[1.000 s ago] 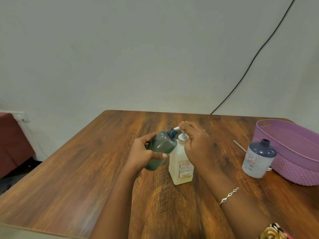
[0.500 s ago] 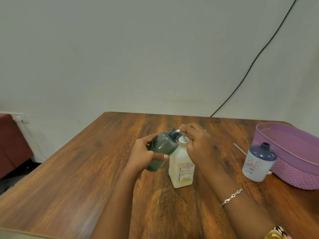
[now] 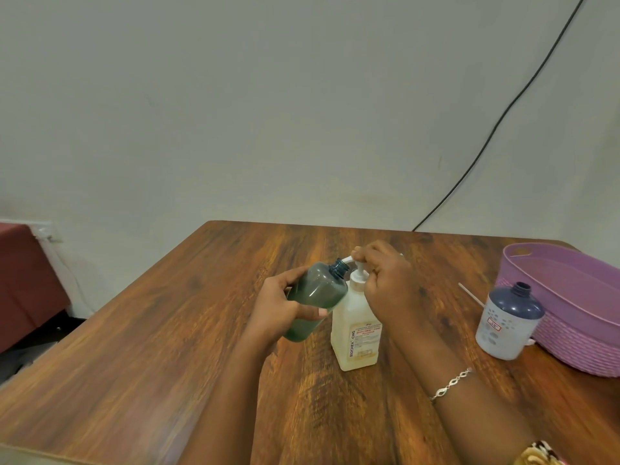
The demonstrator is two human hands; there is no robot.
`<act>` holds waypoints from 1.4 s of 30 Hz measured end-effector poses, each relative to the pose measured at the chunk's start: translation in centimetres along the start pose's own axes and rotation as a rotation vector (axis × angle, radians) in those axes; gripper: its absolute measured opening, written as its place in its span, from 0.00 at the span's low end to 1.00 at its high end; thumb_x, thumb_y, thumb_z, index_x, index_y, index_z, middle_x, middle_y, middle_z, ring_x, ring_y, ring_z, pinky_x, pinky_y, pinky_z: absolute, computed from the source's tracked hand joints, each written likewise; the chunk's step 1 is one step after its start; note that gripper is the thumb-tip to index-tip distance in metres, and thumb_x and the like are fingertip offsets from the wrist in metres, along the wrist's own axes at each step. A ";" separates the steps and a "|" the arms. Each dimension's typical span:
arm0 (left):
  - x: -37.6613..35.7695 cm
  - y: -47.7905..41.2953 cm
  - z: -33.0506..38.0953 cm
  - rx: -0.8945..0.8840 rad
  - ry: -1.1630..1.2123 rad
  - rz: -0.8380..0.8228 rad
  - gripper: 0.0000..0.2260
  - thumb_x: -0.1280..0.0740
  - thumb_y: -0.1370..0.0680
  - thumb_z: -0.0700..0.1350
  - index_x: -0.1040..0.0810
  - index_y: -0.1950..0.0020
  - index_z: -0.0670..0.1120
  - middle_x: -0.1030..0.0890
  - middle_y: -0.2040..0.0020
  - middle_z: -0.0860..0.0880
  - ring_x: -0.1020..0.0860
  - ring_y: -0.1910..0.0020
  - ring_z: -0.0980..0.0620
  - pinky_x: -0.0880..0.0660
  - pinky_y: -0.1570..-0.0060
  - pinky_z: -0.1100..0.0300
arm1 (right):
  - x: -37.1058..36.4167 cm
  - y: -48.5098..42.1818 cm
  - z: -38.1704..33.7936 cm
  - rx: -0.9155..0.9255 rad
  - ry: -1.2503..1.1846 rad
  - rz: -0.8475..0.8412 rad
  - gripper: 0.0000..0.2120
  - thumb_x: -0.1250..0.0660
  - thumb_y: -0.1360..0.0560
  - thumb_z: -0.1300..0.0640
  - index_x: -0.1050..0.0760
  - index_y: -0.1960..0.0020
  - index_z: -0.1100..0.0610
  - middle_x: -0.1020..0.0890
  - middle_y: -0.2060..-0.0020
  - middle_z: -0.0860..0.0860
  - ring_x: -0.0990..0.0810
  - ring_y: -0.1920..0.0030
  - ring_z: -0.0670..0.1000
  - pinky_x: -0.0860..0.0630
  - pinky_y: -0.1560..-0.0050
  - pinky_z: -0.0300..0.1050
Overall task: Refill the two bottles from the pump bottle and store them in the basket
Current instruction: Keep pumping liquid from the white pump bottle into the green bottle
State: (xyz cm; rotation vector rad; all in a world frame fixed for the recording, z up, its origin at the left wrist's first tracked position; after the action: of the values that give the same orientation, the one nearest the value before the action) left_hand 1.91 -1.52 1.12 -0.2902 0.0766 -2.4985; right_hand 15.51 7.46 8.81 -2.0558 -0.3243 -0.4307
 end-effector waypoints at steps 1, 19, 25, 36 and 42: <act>0.0 -0.1 -0.1 0.001 -0.005 0.000 0.28 0.25 0.37 0.33 0.24 0.40 0.52 0.23 0.47 0.54 0.26 0.48 0.53 0.29 0.52 0.56 | -0.1 0.2 0.0 0.006 0.006 0.021 0.13 0.42 0.30 0.67 0.19 0.54 0.64 0.19 0.59 0.53 0.23 0.62 0.53 0.25 0.62 0.46; 0.0 -0.2 -0.1 -0.002 -0.029 0.000 0.31 0.24 0.37 0.34 0.25 0.37 0.49 0.23 0.45 0.52 0.26 0.47 0.52 0.29 0.53 0.58 | -1.0 0.2 0.5 0.030 0.045 -0.004 0.12 0.42 0.30 0.67 0.20 0.57 0.63 0.20 0.61 0.53 0.23 0.62 0.53 0.23 0.65 0.49; -0.6 0.1 0.4 -0.014 -0.002 -0.012 0.28 0.25 0.37 0.33 0.26 0.43 0.54 0.23 0.49 0.56 0.26 0.49 0.55 0.31 0.57 0.62 | -0.4 0.3 1.1 -0.034 -0.044 -0.001 0.11 0.37 0.29 0.72 0.19 0.53 0.63 0.19 0.58 0.52 0.21 0.59 0.53 0.24 0.60 0.44; -0.3 -0.2 0.5 -0.033 0.015 0.007 0.27 0.25 0.37 0.32 0.25 0.47 0.56 0.22 0.48 0.55 0.25 0.48 0.53 0.28 0.52 0.58 | -0.9 0.9 0.5 0.046 0.015 0.052 0.15 0.42 0.35 0.72 0.20 0.55 0.63 0.19 0.60 0.53 0.21 0.61 0.52 0.29 0.63 0.35; -0.1 -0.5 0.3 -0.018 0.038 0.022 0.27 0.25 0.38 0.32 0.25 0.48 0.58 0.22 0.48 0.54 0.25 0.48 0.52 0.27 0.52 0.56 | 0.0 0.4 0.1 0.047 0.065 0.027 0.17 0.42 0.35 0.69 0.19 0.52 0.64 0.18 0.55 0.54 0.21 0.54 0.52 0.28 0.56 0.36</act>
State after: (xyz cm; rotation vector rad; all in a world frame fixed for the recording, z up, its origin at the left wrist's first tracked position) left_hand 1.77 -1.09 1.47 -0.2484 0.1168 -2.4826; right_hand 15.68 7.35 8.49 -1.9941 -0.2644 -0.4683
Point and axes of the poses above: each hand's wrist, its own y-axis away from the middle knuckle, its own x-axis out of the back of the hand, z = x × y, the point moved 10 cm from there along -y, towards the middle knuckle
